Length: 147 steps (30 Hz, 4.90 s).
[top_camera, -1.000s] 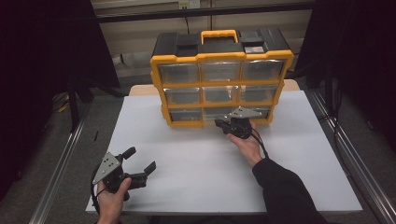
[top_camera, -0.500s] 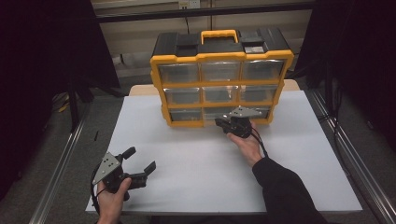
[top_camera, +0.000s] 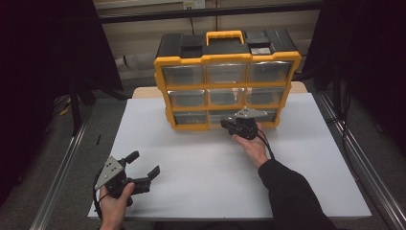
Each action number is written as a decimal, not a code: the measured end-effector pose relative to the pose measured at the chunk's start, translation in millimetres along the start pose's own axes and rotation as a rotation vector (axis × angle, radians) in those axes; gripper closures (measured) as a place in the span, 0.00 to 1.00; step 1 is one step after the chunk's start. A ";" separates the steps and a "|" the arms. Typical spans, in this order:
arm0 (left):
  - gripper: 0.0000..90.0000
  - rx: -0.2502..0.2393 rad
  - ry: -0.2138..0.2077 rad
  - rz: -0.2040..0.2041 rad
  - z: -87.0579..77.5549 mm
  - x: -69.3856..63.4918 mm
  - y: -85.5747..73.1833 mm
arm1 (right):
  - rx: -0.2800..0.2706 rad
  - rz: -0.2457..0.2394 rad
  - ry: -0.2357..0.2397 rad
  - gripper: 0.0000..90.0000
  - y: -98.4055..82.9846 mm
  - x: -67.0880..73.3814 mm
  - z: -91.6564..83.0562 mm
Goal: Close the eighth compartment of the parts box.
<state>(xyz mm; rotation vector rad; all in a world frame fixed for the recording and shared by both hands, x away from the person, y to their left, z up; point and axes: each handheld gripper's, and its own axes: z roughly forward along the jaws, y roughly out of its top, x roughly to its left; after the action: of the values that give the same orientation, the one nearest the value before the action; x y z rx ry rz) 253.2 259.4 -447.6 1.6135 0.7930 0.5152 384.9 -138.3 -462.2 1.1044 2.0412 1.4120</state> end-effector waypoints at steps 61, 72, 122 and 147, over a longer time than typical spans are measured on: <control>0.04 0.005 0.005 0.000 0.1 0.4 -0.2 | -0.023 0.024 -0.061 1.00 3.7 -7.9 19.5; 0.04 0.002 0.001 0.001 0.9 0.0 0.0 | -0.033 0.033 -0.071 1.00 3.4 -6.8 22.3; 0.04 0.000 0.011 -0.006 -2.5 1.5 -1.0 | -0.084 0.089 -0.006 0.01 -10.2 -11.6 -59.3; 0.04 0.006 0.006 -0.007 -0.5 1.9 -0.6 | -0.100 0.082 -0.064 0.03 -29.8 -15.3 -119.5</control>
<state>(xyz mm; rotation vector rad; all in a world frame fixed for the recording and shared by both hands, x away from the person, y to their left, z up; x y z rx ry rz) 254.0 261.2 -448.3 1.6143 0.8049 0.5131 297.8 -224.7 -443.7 1.1867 1.8792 1.4823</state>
